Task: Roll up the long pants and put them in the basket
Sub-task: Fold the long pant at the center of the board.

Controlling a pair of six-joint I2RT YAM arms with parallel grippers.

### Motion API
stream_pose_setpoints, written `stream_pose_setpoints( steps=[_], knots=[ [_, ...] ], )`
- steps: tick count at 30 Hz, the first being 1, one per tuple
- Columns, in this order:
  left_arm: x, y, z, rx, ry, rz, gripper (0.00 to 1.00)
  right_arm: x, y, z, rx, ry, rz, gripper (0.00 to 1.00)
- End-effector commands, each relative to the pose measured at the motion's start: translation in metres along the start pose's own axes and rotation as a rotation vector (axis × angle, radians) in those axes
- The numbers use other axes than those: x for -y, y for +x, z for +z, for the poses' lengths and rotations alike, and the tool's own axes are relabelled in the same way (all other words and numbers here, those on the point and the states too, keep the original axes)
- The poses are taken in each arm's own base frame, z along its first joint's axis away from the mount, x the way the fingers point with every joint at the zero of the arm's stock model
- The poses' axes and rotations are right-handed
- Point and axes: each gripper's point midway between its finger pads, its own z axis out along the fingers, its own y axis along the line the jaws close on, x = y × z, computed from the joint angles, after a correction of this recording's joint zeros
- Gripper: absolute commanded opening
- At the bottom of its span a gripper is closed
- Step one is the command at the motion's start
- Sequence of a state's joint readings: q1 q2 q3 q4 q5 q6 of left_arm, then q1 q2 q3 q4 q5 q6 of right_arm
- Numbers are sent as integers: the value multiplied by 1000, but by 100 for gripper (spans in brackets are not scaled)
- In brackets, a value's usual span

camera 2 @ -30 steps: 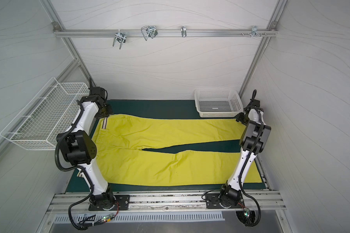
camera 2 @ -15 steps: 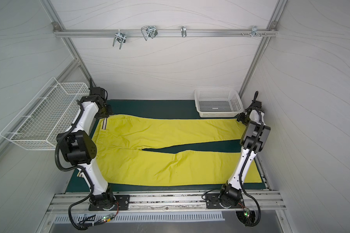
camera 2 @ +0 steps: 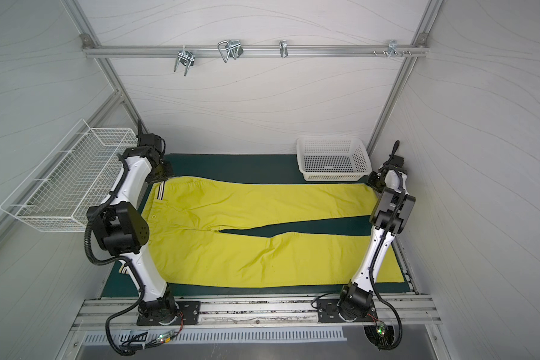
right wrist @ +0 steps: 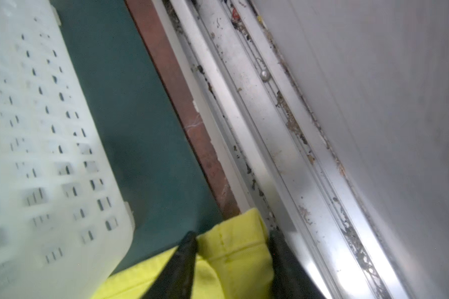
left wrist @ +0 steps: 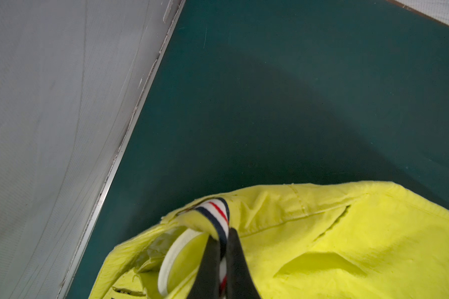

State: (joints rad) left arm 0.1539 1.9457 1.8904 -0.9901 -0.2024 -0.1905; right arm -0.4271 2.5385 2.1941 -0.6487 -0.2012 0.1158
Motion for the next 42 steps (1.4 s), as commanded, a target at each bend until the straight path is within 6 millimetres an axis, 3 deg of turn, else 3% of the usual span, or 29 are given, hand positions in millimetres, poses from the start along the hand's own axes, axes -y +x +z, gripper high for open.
stream_pose_setpoints(
  steps=[1,3,5,9,17,23,27,31,36,42],
  knots=[
    [4,-9,-9,32,19,-6,0,23,2,2,-1,48,59,17],
    [6,-6,-7,22,32,-14,0,27,3,-5,14,70,62,5],
    [7,-6,-7,26,36,-20,0,32,6,-15,42,94,87,0],
    [12,-5,-6,34,47,-23,0,35,13,-39,93,99,139,0],
    [48,-22,-17,78,115,-12,0,0,16,-92,153,1,147,0],
    [78,-49,-35,152,208,-38,0,-20,21,-136,198,-31,129,0],
    [94,-66,-49,199,250,-45,0,-35,25,-178,262,-37,101,0],
    [114,-83,-59,250,315,-55,0,-36,15,-222,349,3,80,0],
    [148,-104,-67,270,490,-133,0,-41,3,-258,405,10,47,0],
    [180,-141,-105,378,698,-174,0,-48,-1,-303,507,-59,49,0]
  ],
)
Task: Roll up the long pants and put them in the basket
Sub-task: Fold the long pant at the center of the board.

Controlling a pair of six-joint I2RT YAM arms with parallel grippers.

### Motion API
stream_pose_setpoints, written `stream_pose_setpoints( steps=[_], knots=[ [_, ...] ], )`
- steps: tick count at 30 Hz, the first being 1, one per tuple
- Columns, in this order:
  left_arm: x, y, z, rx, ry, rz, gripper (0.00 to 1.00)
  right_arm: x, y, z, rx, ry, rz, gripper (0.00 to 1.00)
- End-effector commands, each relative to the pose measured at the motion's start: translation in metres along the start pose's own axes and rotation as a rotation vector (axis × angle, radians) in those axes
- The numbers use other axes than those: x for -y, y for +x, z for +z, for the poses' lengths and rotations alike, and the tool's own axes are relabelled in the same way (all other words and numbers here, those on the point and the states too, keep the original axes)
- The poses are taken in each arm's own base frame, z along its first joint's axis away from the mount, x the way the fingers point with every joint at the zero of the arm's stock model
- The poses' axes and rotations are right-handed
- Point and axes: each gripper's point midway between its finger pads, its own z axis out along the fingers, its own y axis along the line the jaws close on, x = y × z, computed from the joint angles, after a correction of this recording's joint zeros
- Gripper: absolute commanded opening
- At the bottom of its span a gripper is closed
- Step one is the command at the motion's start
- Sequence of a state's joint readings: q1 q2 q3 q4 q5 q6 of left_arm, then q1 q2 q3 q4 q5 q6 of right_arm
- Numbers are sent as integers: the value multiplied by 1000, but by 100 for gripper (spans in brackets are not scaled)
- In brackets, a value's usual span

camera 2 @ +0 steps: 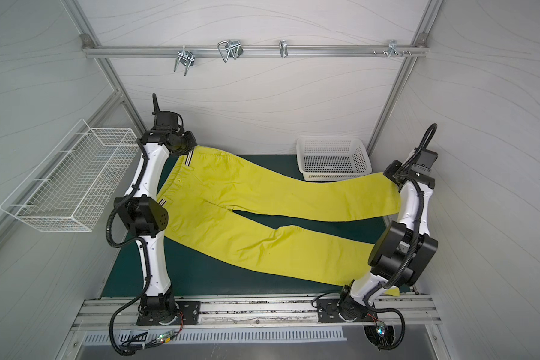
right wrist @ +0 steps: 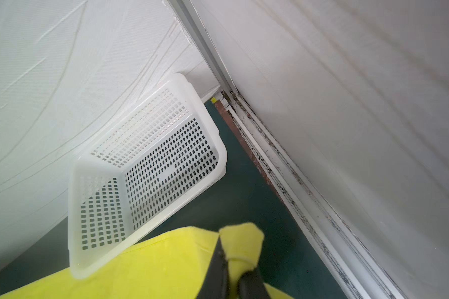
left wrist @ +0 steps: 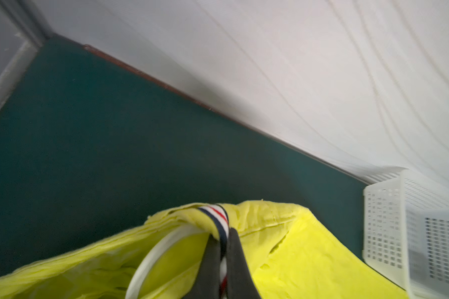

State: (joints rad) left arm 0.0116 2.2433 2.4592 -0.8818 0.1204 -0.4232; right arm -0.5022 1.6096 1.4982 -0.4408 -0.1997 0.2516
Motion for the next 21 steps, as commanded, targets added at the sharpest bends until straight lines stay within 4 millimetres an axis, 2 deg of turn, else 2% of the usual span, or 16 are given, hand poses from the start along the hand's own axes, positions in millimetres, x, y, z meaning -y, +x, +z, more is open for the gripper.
stream_pose_setpoints(
  steps=[1,6,12,14,17,21],
  knots=[
    [54,-51,-30,173,222,-39,0,-6,-22,-35,89,-37,-8,0],
    [70,-71,-39,237,321,-116,0,6,-36,-46,116,26,-30,0],
    [73,-92,-20,215,524,-318,0,2,-30,-46,92,-13,-15,0],
    [70,-98,-17,209,570,-352,0,-8,-24,-50,97,-70,-15,0],
    [59,-107,-19,207,621,-387,0,-24,-14,-65,169,-137,-46,0],
    [44,-120,-24,215,701,-456,0,-59,5,-100,240,-217,-186,1]
  ],
)
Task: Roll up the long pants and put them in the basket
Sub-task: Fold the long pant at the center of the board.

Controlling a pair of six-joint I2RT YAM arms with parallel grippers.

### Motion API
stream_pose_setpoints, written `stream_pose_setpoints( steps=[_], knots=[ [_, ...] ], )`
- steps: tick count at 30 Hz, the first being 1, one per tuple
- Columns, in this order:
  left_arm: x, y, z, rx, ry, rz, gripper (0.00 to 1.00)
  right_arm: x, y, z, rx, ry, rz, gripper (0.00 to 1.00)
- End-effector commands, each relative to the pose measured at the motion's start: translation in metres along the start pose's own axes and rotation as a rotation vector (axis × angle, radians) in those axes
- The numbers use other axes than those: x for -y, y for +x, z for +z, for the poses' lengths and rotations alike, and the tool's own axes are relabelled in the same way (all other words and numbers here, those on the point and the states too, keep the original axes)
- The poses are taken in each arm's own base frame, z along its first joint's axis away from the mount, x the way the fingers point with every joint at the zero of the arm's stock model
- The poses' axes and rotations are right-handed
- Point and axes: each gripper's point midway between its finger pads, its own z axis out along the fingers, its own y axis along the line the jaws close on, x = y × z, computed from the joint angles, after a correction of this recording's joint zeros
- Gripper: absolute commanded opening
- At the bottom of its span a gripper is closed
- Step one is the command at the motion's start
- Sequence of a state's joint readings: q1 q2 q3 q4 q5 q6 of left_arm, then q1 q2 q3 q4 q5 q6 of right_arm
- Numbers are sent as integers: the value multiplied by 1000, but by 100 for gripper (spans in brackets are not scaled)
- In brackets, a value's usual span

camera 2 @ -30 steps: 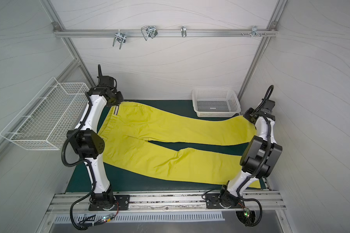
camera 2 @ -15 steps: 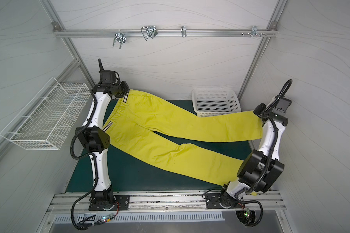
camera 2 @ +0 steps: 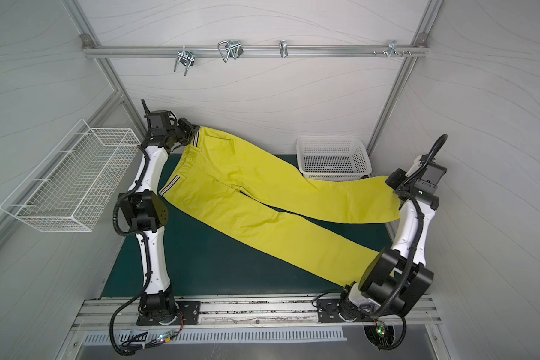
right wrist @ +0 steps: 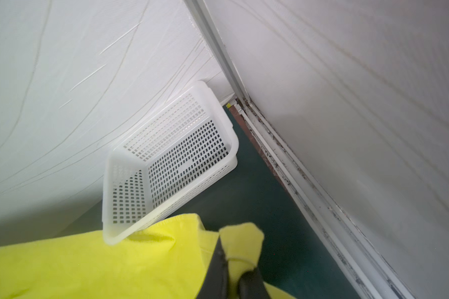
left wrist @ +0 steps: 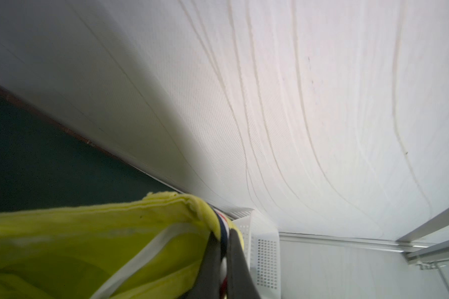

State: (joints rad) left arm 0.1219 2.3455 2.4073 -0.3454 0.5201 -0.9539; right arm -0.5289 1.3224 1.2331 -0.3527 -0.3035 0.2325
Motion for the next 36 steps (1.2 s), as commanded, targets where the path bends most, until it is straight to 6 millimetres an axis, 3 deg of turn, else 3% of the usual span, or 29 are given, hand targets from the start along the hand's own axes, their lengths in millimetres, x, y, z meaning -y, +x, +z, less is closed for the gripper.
stream_pose_setpoints(
  steps=[1,6,9,12,18,25,29,33,36],
  knots=[
    [62,-36,-28,71,250,16,0,-52,-19,-39,157,-122,-187,2],
    [66,-28,-31,23,275,55,0,-87,9,-72,159,-218,-301,0],
    [67,-20,-32,-9,302,62,0,-93,20,-96,217,-224,-366,0],
    [63,-15,-33,-20,305,55,0,-74,22,-114,251,-87,-390,0],
    [67,-6,-26,-39,330,15,0,-39,11,-122,176,148,-371,0],
    [87,20,-13,-91,360,27,0,-7,12,-115,162,288,-374,0],
    [90,19,-6,-90,396,-18,0,4,14,-110,169,283,-303,0],
    [86,4,-3,-66,425,-61,0,-8,39,-74,86,109,-254,0],
    [78,-3,-2,-53,414,-74,0,-13,44,-51,26,23,-201,0]
  ],
)
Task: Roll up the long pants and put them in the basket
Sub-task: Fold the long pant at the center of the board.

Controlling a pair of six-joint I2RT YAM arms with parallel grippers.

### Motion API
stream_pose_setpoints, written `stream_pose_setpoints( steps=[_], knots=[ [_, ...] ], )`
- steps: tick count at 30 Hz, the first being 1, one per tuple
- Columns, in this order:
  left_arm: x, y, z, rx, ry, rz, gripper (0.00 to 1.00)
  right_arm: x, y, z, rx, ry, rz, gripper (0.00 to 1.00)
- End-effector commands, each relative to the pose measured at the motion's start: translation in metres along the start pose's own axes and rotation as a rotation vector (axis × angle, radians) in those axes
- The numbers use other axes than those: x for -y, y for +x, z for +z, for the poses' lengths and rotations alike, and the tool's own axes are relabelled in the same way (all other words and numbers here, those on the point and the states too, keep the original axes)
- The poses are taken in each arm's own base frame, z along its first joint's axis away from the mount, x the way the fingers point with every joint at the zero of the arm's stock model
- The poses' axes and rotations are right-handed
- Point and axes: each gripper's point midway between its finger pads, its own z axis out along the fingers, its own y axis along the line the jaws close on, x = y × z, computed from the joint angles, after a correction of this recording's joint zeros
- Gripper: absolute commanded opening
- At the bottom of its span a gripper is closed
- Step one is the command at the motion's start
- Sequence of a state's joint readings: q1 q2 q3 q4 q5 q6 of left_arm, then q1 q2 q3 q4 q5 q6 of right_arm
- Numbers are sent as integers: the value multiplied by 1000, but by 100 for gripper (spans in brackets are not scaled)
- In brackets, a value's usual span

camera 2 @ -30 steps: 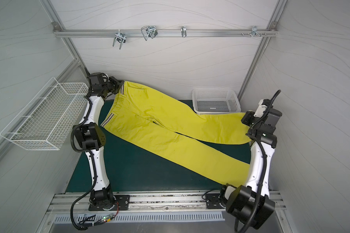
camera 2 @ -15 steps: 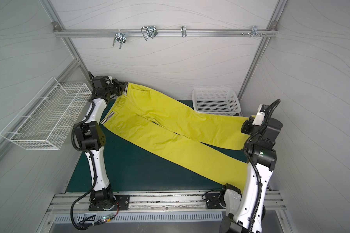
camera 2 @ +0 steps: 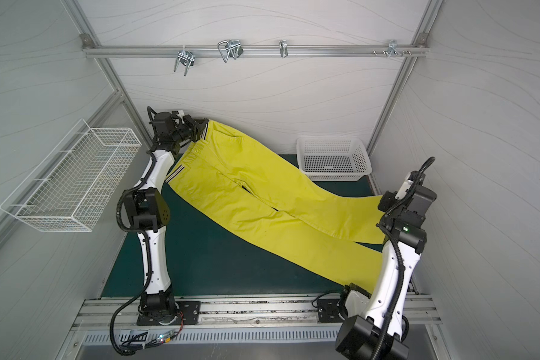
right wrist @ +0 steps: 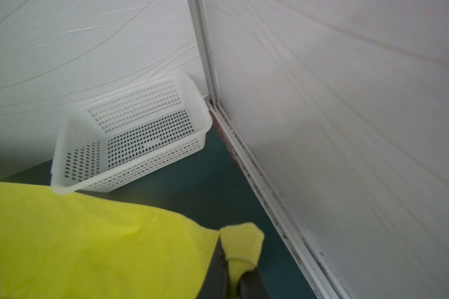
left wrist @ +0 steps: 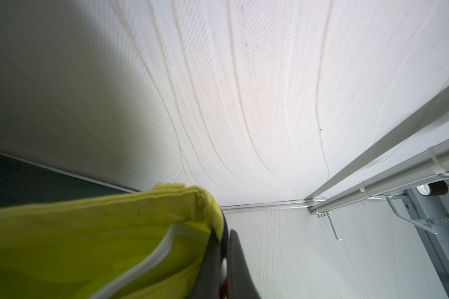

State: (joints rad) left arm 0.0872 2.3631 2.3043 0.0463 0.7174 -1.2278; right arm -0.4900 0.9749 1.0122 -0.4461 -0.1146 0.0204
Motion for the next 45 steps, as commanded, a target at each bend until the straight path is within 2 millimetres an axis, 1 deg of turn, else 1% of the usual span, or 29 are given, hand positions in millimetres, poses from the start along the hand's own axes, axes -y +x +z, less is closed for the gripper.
stream_pose_setpoints(
  steps=[1,3,5,7,9,11,15,19,22,23,24,27,30,32,35,37,39,41,43,45],
  knots=[
    [35,-25,-12,52,119,45,0,-14,-2,25,-43,-149,78,0],
    [31,-25,-11,52,117,39,0,-10,-6,37,-100,-186,140,0],
    [30,-26,-9,55,132,14,0,-7,-9,44,-151,-187,136,0],
    [30,-28,-8,72,162,-19,0,1,-15,50,-148,-175,143,0],
    [30,-27,-5,81,179,-45,0,10,-20,55,-134,-202,230,0],
    [33,-23,-1,78,192,-48,0,20,-19,57,-144,-199,283,0],
    [46,-11,12,72,212,-50,0,28,-21,52,-117,-154,260,0],
    [71,2,24,53,275,-57,0,35,-30,45,-97,-120,249,0],
    [82,4,25,46,332,-87,0,35,-40,38,-80,-114,246,0],
    [88,3,22,42,366,-80,0,33,-42,35,-74,-121,242,0],
    [89,2,19,34,380,-87,0,29,-44,32,-67,-140,240,0],
    [85,-6,6,8,402,-101,0,6,-44,20,-46,-205,218,0],
    [74,-12,-10,-6,358,-75,0,-27,-33,4,-36,-236,110,0],
    [62,-15,-21,0,305,-50,0,-48,-28,-10,-8,-283,53,0],
    [49,-17,-36,-9,235,-2,0,-70,-20,-31,25,-333,3,0],
    [32,-16,-40,-30,171,-1,0,-84,-11,-42,28,-370,-17,0],
    [17,-13,-43,-54,125,7,0,-100,3,-51,7,-433,-28,0],
    [2,-13,-47,-67,92,9,0,-111,18,-58,-25,-475,-55,0],
    [-11,-13,-51,-72,64,11,0,-119,33,-63,-54,-500,-90,0],
    [-20,-12,-56,-77,40,23,0,-122,48,-69,-75,-500,-131,0]
  ],
)
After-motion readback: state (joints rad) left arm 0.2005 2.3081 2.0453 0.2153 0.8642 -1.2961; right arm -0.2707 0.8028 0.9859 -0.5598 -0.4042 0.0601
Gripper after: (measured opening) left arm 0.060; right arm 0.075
